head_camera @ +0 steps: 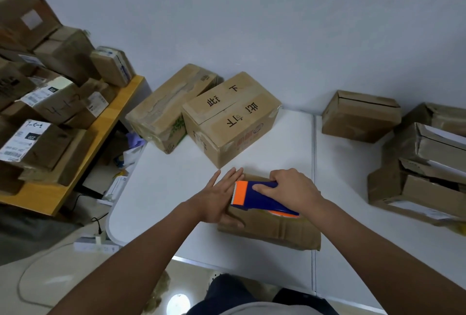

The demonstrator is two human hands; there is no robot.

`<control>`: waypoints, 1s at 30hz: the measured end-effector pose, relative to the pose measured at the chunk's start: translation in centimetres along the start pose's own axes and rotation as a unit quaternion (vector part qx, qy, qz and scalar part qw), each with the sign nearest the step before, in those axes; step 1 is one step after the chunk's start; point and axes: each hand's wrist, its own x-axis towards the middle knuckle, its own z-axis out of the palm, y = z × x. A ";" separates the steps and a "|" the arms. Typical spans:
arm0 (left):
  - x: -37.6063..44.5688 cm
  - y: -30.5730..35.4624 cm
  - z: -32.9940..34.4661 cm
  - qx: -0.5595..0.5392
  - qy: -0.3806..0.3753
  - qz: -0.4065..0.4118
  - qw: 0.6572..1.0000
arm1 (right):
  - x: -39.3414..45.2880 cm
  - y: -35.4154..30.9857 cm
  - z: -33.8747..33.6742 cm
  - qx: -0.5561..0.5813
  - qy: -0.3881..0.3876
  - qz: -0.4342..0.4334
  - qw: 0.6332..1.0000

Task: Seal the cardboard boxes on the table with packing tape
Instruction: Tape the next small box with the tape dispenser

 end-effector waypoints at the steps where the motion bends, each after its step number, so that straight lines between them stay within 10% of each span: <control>1: 0.1 -0.3 0.3 0.005 0.001 0.001 1.000 | 0.0 0.0 -0.1 -0.001 -0.004 -0.001 1.000; 30: -0.4 -0.5 1.1 0.128 0.151 0.022 0.980 | -2.3 5.6 -1.9 -0.122 -0.029 0.032 0.992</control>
